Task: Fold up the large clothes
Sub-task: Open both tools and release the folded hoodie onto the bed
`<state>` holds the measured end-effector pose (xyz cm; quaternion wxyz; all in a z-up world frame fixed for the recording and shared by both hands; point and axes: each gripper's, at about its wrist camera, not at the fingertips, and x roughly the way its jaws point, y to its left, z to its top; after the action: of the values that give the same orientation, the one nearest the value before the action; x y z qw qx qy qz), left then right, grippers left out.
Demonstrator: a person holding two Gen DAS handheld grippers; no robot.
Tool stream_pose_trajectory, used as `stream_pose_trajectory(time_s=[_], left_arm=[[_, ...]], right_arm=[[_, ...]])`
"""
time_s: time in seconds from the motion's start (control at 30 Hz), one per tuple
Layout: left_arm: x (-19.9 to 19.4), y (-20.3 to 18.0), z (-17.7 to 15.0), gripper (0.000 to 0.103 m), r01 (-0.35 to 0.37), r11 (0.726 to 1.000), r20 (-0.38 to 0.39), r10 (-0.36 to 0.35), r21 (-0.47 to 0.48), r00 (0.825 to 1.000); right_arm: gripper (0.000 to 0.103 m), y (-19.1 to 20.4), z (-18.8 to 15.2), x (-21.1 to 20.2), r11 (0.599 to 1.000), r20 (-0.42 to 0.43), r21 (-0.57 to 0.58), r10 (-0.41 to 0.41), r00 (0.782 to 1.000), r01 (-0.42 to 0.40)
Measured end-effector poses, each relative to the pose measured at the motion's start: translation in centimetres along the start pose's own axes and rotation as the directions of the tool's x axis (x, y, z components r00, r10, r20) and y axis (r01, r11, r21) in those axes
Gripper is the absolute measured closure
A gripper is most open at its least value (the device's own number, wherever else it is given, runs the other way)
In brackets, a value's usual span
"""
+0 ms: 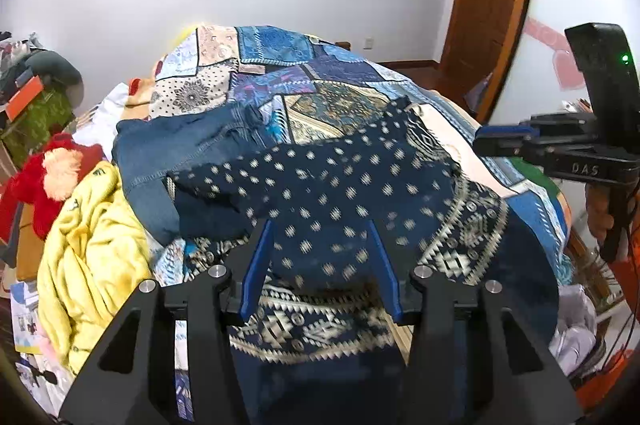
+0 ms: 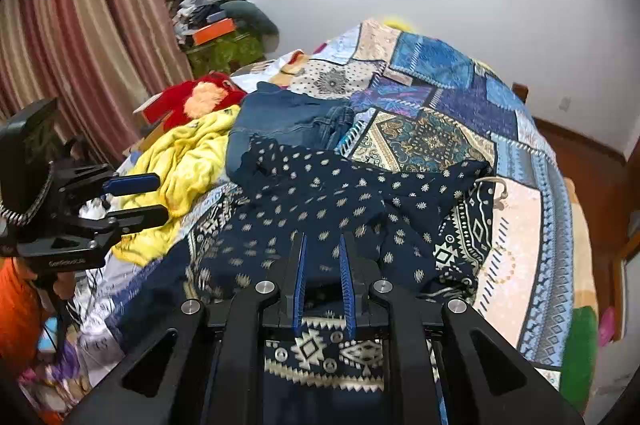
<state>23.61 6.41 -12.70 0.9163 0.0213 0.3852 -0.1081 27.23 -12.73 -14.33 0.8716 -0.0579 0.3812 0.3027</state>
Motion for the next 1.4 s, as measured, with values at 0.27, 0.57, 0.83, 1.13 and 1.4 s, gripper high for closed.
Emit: stream_pose_trajectory(time_s=[0.27,0.57,0.83,1.13,1.4], left_arm=[[8.2,0.3,-0.1,0.049,0.067,0.995,-0.130,-0.076,-0.074,0.989],[13.8,0.1,-6.3,0.037,-0.046,0.999,-0.242,0.047,0.009,0.969],[12.9,2.2,-8.4,0.026,-0.053,0.995,-0.239,0.031,-0.088,0.970],[12.9,2.9,-8.7,0.023,-0.042,0.990,-0.239,0.008,-0.138,0.971],[12.3,4.5,-7.8,0.021,-0.038,0.982,-0.238,-0.008,-0.186,0.971]], right_arm=[[0.091,-1.3,-1.2,9.0,0.998,-0.195,0.034,-0.048,0.980,0.055],[0.091,-6.1,-4.9,11.3,0.987,-0.282,0.094,-0.096,0.955,0.127],[0.091,-6.3,-5.3,10.3,0.984,-0.287,0.110,-0.103,0.952,0.139],[0.036,-7.0,-6.6,7.4,0.953,-0.261,-0.018,-0.296,0.919,0.302],[0.003,-12.0,-8.8,4.8,0.936,-0.269,0.105,-0.299,0.915,0.337]])
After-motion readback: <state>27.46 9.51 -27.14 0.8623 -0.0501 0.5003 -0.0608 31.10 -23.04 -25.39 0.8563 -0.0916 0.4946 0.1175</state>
